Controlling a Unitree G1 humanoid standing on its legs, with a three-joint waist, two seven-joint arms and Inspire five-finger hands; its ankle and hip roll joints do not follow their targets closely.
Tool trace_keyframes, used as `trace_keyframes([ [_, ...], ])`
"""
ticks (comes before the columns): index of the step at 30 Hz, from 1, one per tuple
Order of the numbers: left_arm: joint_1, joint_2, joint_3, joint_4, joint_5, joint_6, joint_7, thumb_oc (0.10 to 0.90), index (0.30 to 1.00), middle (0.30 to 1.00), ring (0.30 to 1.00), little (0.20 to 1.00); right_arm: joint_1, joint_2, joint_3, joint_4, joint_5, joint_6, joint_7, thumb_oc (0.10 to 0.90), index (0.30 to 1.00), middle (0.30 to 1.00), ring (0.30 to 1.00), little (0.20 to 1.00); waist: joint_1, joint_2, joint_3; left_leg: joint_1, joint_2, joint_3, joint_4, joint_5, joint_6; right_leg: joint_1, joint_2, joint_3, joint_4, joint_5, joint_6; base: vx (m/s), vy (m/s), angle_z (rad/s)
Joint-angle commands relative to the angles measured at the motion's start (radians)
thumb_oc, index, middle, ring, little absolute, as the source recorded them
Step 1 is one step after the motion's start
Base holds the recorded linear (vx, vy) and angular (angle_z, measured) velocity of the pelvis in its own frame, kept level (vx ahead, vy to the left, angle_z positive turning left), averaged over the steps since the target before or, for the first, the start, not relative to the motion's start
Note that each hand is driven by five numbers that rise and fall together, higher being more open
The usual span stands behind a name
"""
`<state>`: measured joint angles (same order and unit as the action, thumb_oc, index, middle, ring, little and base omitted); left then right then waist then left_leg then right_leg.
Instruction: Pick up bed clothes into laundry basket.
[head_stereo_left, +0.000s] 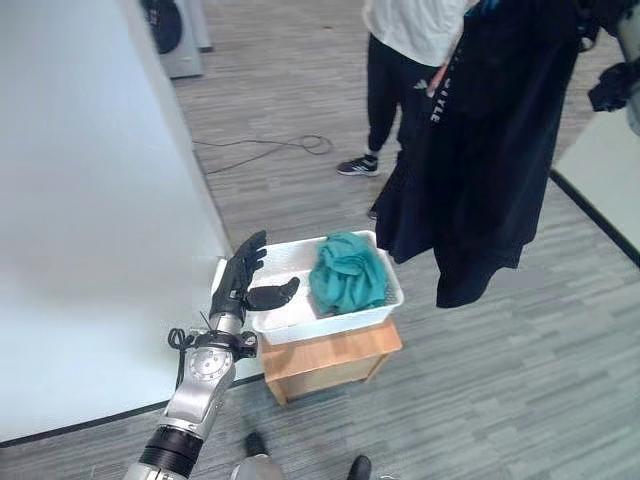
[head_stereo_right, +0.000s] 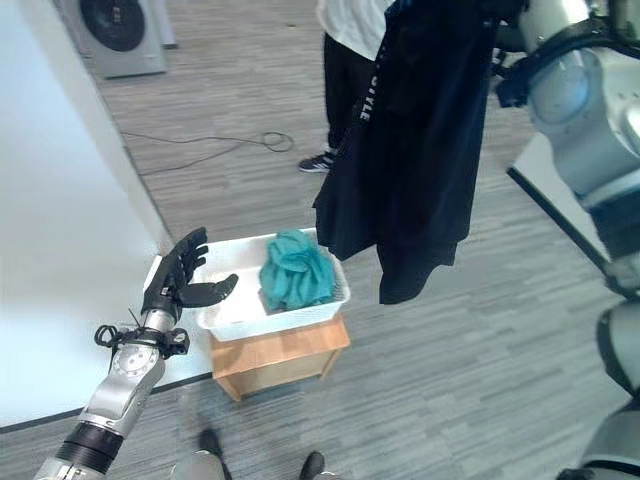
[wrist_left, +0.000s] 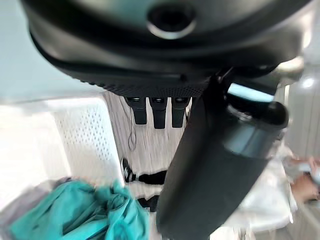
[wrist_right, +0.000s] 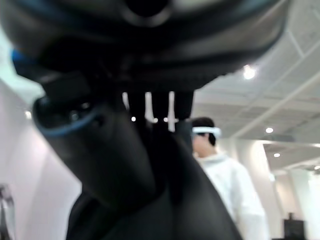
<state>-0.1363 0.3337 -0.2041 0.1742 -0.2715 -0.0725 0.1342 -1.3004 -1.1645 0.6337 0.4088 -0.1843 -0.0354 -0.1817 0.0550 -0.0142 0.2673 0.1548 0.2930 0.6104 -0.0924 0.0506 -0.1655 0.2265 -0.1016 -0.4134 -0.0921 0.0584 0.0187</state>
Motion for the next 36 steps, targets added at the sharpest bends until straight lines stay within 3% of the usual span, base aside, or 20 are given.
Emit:
trace_keyframes([
  [1,-0.001,0.081,0.100,-0.103,0.008,-0.112,0.057,0.800,0.900,0.900,0.900,0.900,-0.035,-0.029,-0.090,-0.011,-0.006,-0.003,-0.078,0.400,0.300,0.300,0.300,0.300,0.048,0.001,-0.152,-0.039,-0.032,-0.097,0.005,0.020,0.021,0.042,-0.043,-0.025,0.005,-0.172,0.085,0.03,0.013,-0.05],
  [15,0.072,0.069,0.099,-0.109,0.007,-0.106,0.022,0.800,0.900,0.900,0.900,0.900,0.052,0.079,-0.114,-0.046,-0.033,-0.020,-0.042,0.400,0.300,0.300,0.300,0.300,0.097,-0.004,-0.175,-0.065,-0.051,-0.141,0.005,0.018,0.031,0.055,-0.056,-0.053,0.005,-0.186,0.090,0.04,0.020,0.05],
  [26,0.134,0.068,0.116,-0.130,-0.004,-0.088,-0.006,0.800,0.900,0.900,0.900,0.900,0.259,0.123,-0.235,-0.021,-0.032,0.000,-0.014,0.400,0.300,0.300,0.300,0.300,0.131,-0.020,-0.164,-0.125,-0.055,-0.167,0.005,0.018,0.033,0.035,-0.057,-0.088,0.005,-0.187,0.095,0.05,0.018,0.15],
  [36,0.109,0.036,0.080,-0.109,-0.007,-0.081,-0.013,0.800,0.900,0.900,0.900,0.900,0.303,0.251,-0.193,-0.003,-0.094,0.004,0.015,0.400,0.300,0.300,0.300,0.300,0.167,-0.035,-0.145,-0.139,-0.063,-0.189,0.005,0.009,0.039,0.033,-0.060,-0.101,0.005,-0.186,0.095,0.01,0.020,0.03],
])
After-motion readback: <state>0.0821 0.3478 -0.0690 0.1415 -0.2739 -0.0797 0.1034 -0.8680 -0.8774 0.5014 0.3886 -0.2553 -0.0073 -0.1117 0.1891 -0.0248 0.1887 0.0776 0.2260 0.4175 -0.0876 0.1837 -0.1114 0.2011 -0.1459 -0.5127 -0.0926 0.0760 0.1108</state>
